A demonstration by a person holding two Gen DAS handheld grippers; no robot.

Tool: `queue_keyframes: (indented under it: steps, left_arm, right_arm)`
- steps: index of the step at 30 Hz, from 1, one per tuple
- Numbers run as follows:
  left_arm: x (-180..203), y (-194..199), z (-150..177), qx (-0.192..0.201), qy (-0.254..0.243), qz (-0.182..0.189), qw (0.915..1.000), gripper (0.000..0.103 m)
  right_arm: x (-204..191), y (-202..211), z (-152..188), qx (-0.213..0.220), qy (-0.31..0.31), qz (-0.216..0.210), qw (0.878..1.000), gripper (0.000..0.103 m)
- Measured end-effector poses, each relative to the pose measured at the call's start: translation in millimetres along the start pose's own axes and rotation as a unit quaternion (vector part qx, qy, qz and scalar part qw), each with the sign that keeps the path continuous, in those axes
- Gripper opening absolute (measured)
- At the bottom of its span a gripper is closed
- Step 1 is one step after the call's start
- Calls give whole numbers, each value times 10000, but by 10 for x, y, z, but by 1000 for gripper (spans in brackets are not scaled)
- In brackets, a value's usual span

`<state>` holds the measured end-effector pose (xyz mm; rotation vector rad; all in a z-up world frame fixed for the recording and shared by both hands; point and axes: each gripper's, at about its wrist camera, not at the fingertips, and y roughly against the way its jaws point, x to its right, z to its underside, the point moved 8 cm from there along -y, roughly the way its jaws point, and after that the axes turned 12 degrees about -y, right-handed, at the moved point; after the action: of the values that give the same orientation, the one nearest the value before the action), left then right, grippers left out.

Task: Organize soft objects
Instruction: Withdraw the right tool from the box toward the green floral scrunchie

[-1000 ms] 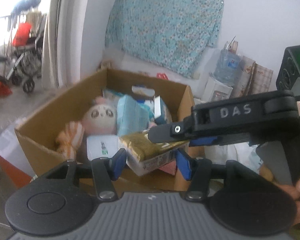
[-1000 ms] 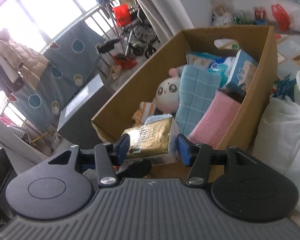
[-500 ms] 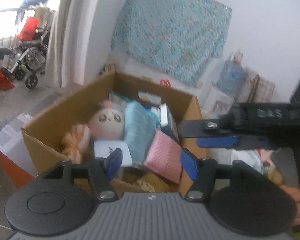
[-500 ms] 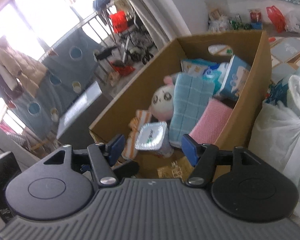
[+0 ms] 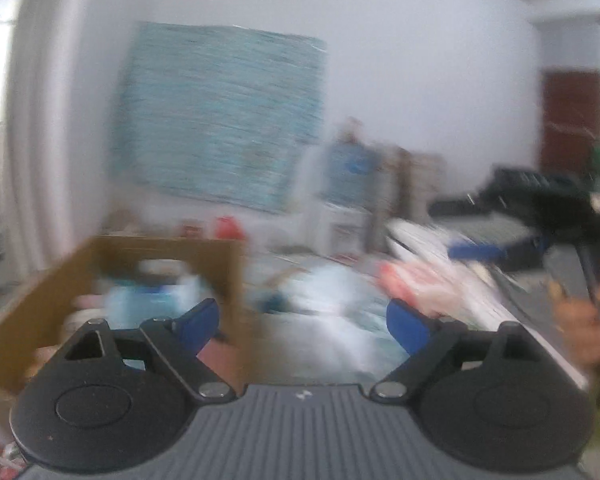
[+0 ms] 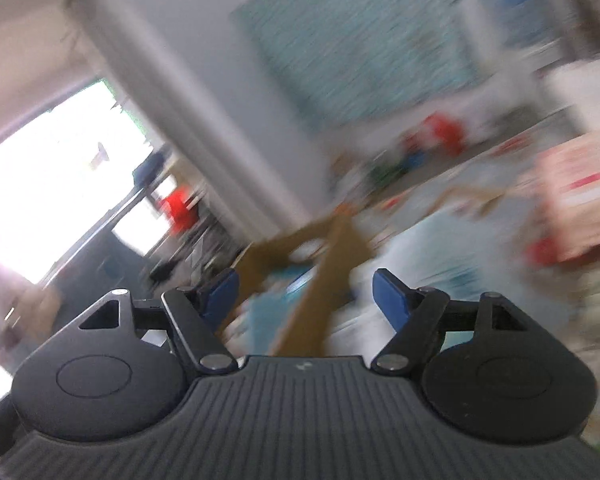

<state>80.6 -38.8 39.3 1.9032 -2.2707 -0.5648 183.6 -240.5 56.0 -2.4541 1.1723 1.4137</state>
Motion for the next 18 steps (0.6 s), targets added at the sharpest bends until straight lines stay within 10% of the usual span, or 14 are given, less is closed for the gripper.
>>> queue_keyframes:
  steps: [7, 18]
  left_arm:
    - [1016, -705, 102, -234, -741, 691, 9946, 89]
    - [1200, -984, 556, -961, -948, 818, 9875, 77]
  right_arm:
    - [960, 450, -332, 592, -383, 906, 9934, 75]
    - [2297, -380, -118, -395, -888, 2292, 9685, 53]
